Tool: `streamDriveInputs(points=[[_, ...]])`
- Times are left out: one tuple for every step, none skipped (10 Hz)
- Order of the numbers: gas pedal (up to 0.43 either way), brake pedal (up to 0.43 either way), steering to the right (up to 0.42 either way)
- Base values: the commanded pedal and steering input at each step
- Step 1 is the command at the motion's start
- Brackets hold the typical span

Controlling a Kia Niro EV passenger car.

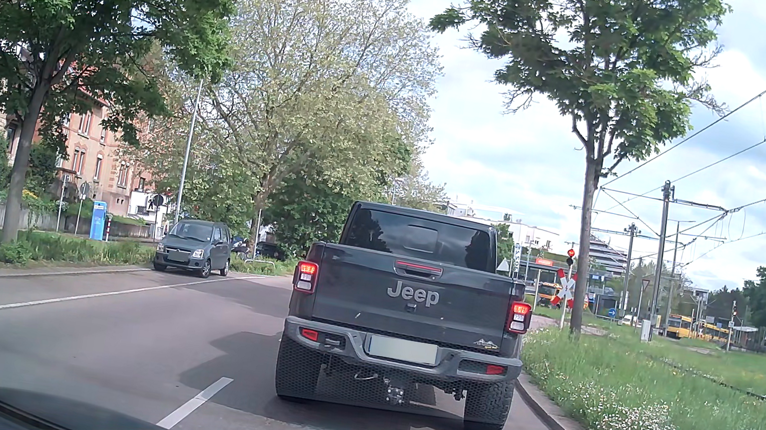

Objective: Follow the waypoints while adhering to traffic rules and regulations

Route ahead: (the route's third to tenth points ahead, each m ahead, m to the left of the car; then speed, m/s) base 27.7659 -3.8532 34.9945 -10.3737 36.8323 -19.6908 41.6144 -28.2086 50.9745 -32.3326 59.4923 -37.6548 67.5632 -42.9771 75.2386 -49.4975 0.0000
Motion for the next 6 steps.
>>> streamDriveInputs(points=[[0.0, 0.0, -0.012], [0.0, 0.0, -0.012], [0.0, 0.0, -0.012], [0.0, 0.0, -0.012], [0.0, 0.0, -0.012], [0.0, 0.0, -0.012]])
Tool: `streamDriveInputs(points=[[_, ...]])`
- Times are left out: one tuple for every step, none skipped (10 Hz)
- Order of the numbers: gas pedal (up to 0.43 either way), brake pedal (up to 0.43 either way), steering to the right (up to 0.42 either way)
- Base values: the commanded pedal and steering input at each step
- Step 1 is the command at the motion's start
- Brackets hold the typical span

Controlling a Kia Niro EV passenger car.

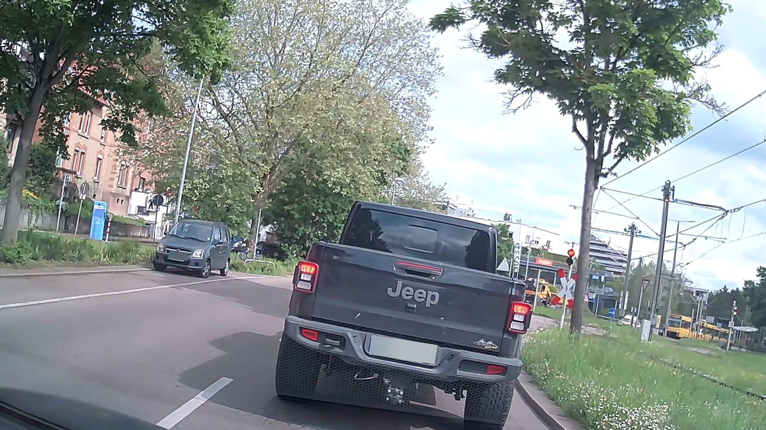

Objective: Follow the waypoints while adhering to traffic rules and regulations

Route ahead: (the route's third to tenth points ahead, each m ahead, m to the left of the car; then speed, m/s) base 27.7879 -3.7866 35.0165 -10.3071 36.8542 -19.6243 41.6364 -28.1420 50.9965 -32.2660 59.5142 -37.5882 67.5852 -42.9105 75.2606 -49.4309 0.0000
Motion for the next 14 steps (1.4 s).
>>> streamDriveInputs(points=[[0.0, 0.0, -0.012], [0.0, 0.0, -0.012], [0.0, 0.0, -0.012], [0.0, 0.0, -0.012], [0.0, 0.0, -0.012], [0.0, 0.0, -0.012], [0.0, 0.0, -0.012], [0.0, 0.0, -0.012], [0.0, 0.0, -0.012], [0.0, 0.0, -0.012], [0.0, 0.0, -0.012], [0.0, 0.0, -0.012], [0.0, 0.0, -0.012], [0.0, 0.0, -0.012]])
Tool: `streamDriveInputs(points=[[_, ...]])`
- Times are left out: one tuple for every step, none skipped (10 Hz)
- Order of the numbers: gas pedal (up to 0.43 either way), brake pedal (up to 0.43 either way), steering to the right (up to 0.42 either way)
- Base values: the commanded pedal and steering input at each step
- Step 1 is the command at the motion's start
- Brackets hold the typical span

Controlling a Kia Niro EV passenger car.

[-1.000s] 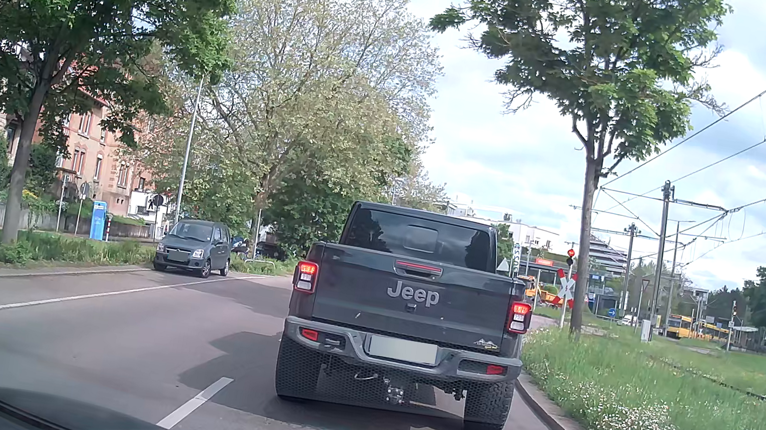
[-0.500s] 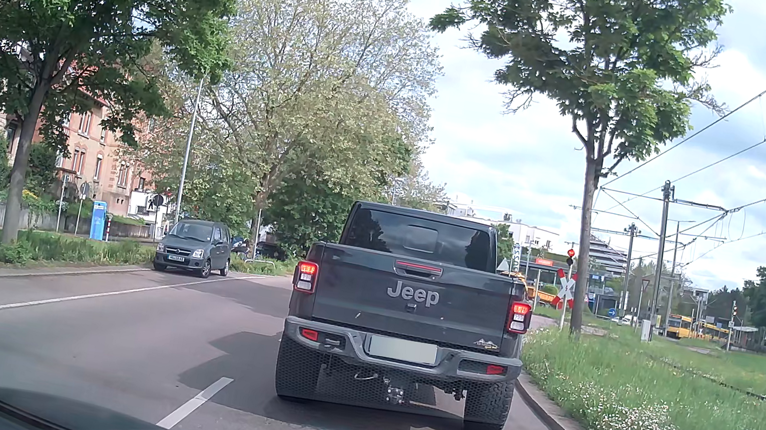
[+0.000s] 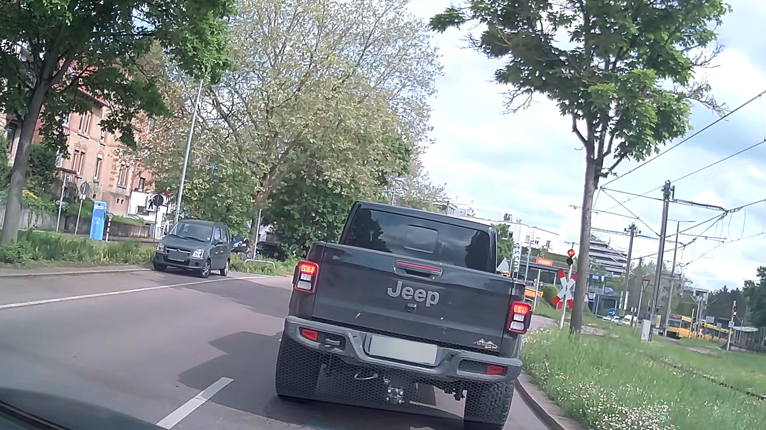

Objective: Follow the waypoints while adhering to traffic rules and regulations

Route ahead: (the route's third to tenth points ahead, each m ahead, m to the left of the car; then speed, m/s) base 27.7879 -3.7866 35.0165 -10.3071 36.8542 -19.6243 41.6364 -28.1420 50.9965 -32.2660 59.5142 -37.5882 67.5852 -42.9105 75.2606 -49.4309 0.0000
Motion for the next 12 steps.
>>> streamDriveInputs(points=[[0.0, 0.0, -0.012], [0.0, 0.0, -0.012], [0.0, 0.0, -0.012], [0.0, 0.0, -0.012], [0.0, 0.0, -0.012], [0.0, 0.0, -0.012], [0.0, 0.0, -0.012], [0.0, 0.0, -0.012], [0.0, 0.0, -0.012], [0.0, 0.0, -0.012], [0.0, 0.0, -0.012], [0.0, 0.0, -0.012]])
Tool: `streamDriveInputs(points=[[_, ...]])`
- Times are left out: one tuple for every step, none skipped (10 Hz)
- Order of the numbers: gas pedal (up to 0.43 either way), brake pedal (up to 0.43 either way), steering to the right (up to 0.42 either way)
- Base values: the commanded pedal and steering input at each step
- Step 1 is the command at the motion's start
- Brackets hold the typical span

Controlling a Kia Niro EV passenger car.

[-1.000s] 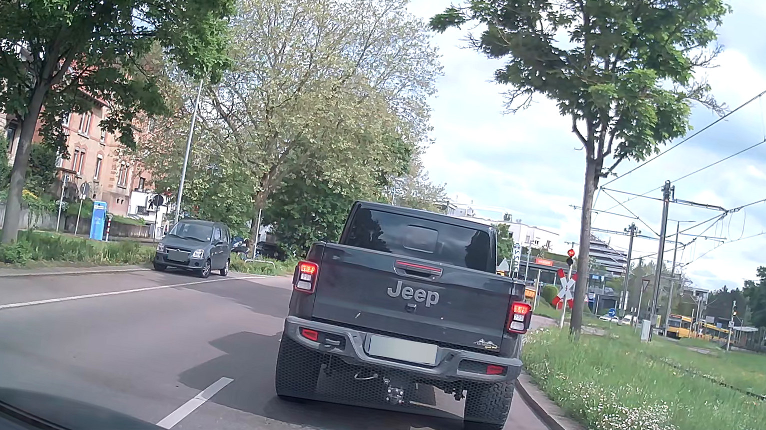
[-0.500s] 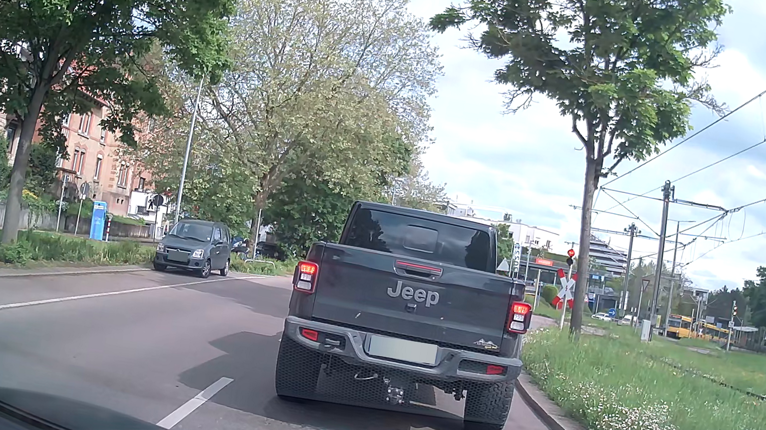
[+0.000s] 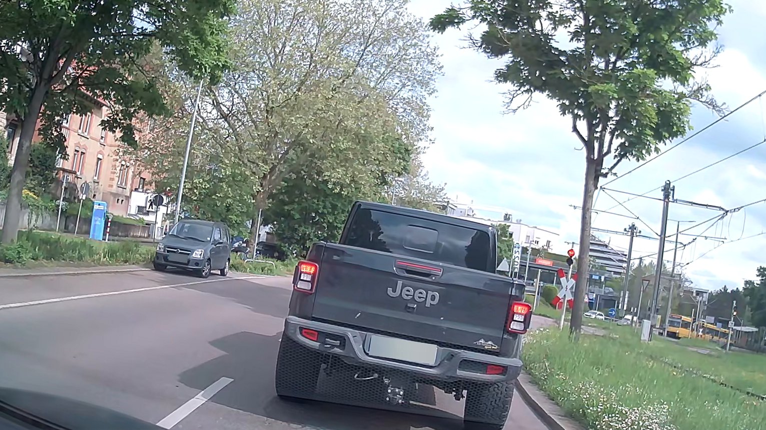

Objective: Follow the waypoints while adhering to traffic rules and regulations

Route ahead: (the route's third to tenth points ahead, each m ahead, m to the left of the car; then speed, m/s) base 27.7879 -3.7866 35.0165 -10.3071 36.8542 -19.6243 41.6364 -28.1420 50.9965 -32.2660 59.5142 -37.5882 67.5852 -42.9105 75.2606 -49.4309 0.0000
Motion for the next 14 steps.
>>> streamDriveInputs(points=[[0.0, 0.0, -0.012], [0.0, 0.0, -0.012], [0.0, 0.0, -0.012], [0.0, 0.0, -0.012], [0.0, 0.0, -0.012], [0.0, 0.0, -0.012], [0.0, 0.0, -0.012], [0.0, 0.0, -0.012], [0.0, 0.0, -0.012], [0.0, 0.0, -0.012], [0.0, 0.0, -0.012], [0.0, 0.0, -0.012], [0.0, 0.0, -0.012], [0.0, 0.0, -0.012]])
